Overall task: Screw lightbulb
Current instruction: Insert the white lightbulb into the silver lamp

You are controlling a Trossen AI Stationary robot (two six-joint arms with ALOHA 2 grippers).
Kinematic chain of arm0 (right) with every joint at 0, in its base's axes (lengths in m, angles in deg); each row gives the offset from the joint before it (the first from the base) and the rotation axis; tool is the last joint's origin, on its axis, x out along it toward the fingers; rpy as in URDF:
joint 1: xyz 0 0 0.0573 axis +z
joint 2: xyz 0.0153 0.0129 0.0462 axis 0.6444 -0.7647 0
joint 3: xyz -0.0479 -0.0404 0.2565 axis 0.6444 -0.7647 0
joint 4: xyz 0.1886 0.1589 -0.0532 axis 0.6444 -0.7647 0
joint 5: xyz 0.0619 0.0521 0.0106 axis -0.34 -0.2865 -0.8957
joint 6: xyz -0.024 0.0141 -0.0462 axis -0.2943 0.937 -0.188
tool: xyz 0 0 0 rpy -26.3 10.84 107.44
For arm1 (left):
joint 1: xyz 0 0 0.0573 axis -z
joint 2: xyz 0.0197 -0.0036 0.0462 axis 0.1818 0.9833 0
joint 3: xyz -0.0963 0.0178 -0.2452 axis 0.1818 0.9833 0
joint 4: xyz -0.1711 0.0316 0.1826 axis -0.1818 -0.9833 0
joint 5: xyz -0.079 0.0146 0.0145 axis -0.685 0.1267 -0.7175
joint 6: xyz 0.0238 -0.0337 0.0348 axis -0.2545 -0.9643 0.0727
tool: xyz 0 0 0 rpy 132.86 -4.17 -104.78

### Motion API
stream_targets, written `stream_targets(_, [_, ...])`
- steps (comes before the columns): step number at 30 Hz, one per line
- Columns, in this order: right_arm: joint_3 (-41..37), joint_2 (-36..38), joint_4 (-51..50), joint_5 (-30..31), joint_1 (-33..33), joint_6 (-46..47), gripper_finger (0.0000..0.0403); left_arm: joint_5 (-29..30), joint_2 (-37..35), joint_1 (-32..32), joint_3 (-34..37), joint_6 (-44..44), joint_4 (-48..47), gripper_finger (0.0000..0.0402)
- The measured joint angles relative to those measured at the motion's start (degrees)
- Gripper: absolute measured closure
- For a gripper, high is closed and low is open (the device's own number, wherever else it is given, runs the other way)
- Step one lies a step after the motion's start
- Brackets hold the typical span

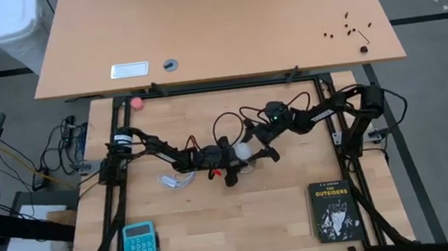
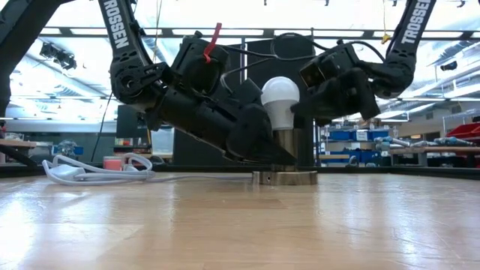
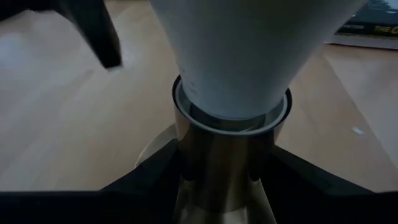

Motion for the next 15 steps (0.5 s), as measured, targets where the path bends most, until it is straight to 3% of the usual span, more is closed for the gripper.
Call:
stream_targets(10, [1.4,0.0,-0.2,-0.7,2.2,-1.5,0.0092,-1.7,0.0,0.0,0.0,0.0,0.0,0.0195])
stream_targets(15, [1.4,-1.2,0.7,2.2,2.9,-2.9,0.0092,-1.8,0.0,0.0,0.0,0.0,-0.1,0.0195])
